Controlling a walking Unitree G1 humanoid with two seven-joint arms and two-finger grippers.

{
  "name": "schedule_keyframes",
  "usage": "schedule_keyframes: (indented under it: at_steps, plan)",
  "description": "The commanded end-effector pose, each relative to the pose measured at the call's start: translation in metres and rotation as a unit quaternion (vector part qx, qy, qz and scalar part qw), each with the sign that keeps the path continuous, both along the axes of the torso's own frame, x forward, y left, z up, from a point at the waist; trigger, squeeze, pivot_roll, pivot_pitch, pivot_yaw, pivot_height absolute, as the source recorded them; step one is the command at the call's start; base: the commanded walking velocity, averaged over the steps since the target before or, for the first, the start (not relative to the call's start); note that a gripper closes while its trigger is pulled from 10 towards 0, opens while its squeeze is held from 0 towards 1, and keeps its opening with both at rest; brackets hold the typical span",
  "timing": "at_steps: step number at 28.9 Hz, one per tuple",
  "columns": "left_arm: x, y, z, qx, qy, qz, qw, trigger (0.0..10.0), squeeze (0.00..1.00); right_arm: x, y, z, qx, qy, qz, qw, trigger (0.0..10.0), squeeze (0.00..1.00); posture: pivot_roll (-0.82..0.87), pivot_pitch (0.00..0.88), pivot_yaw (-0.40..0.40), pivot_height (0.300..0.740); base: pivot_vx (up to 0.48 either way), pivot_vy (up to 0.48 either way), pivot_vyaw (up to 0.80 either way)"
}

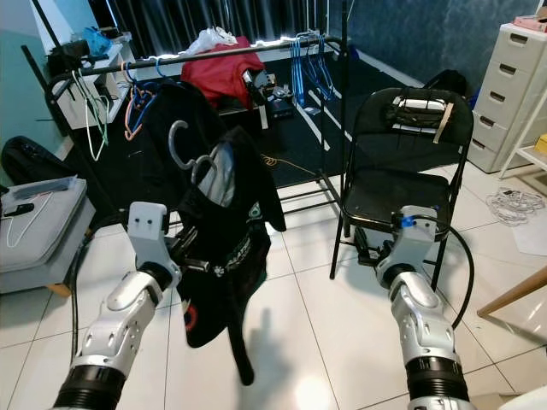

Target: Hang hanger

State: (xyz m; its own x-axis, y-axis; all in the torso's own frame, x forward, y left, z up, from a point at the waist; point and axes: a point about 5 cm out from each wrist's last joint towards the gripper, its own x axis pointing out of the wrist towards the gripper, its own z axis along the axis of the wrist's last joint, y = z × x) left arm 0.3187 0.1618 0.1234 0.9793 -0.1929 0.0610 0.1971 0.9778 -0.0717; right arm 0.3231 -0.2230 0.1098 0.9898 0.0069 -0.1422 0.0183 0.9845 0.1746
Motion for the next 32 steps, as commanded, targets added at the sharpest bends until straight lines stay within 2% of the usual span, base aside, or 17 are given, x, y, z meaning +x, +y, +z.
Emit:
schedule_keyframes:
  at_steps: [1, 10, 15, 18, 20, 23, 25, 27, 29, 32]
  plan:
    - [0.003, 0.005, 0.016, 0.009, -0.036, 0.004, 0.999, 10.0, 0.00, 0.001, 0.003, 0.001, 0.007, -0.005, 0.001, 1.000, 10.0, 0.00, -0.12, 0.000, 0.097, 0.740, 0.480, 0.000, 0.00]
    - [0.006, 0.002, 0.028, 0.006, -0.055, -0.005, 0.998, 10.0, 0.00, 0.001, 0.003, 0.002, 0.011, -0.009, 0.001, 1.000, 10.0, 0.00, -0.12, 0.000, 0.100, 0.740, 0.480, 0.000, 0.00]
    - [0.005, -0.012, 0.033, 0.001, -0.066, -0.030, 0.997, 10.0, 0.00, 0.001, 0.003, 0.002, 0.012, -0.011, 0.000, 1.000, 10.0, 0.00, -0.12, 0.000, 0.098, 0.740, 0.480, 0.000, 0.00]
    - [0.005, -0.013, 0.033, 0.001, -0.066, -0.030, 0.997, 10.0, 0.00, 0.001, 0.003, 0.001, 0.012, -0.011, 0.000, 1.000, 10.0, 0.00, -0.12, 0.000, 0.098, 0.740, 0.480, 0.000, 0.00]
    - [0.003, -0.025, 0.035, -0.005, -0.070, -0.051, 0.996, 10.0, 0.00, 0.001, 0.003, 0.002, 0.013, -0.012, 0.000, 1.000, 10.0, 0.00, -0.12, 0.000, 0.097, 0.740, 0.480, 0.000, 0.00]
    - [0.002, -0.031, 0.036, -0.008, -0.072, -0.062, 0.995, 10.0, 0.00, 0.002, 0.002, 0.002, 0.013, -0.011, 0.000, 1.000, 10.0, 0.00, -0.12, 0.000, 0.096, 0.740, 0.480, 0.000, 0.00]
    - [0.000, -0.046, 0.038, -0.015, -0.075, -0.086, 0.993, 10.0, 0.00, 0.002, 0.002, 0.002, 0.012, -0.009, 0.001, 1.000, 10.0, 0.00, -0.12, 0.000, 0.097, 0.740, 0.480, 0.000, -0.71]
    - [0.000, -0.046, 0.038, -0.015, -0.075, -0.086, 0.993, 10.0, 0.00, 0.002, 0.002, 0.002, 0.012, -0.009, 0.001, 1.000, 10.0, 0.00, -0.12, 0.000, 0.097, 0.740, 0.480, 0.000, -0.80]
    - [0.000, -0.055, 0.040, -0.018, -0.078, -0.099, 0.992, 10.0, 0.00, 0.002, 0.002, 0.002, 0.010, -0.007, 0.001, 1.000, 10.0, 0.00, -0.12, 0.000, 0.096, 0.740, 0.480, 0.000, 0.00]
    - [-0.001, -0.059, 0.041, -0.021, -0.079, -0.105, 0.991, 10.0, 0.00, 0.002, 0.002, 0.002, 0.009, -0.007, 0.001, 1.000, 10.0, 0.00, -0.12, 0.000, 0.096, 0.740, 0.480, 0.000, 0.00]
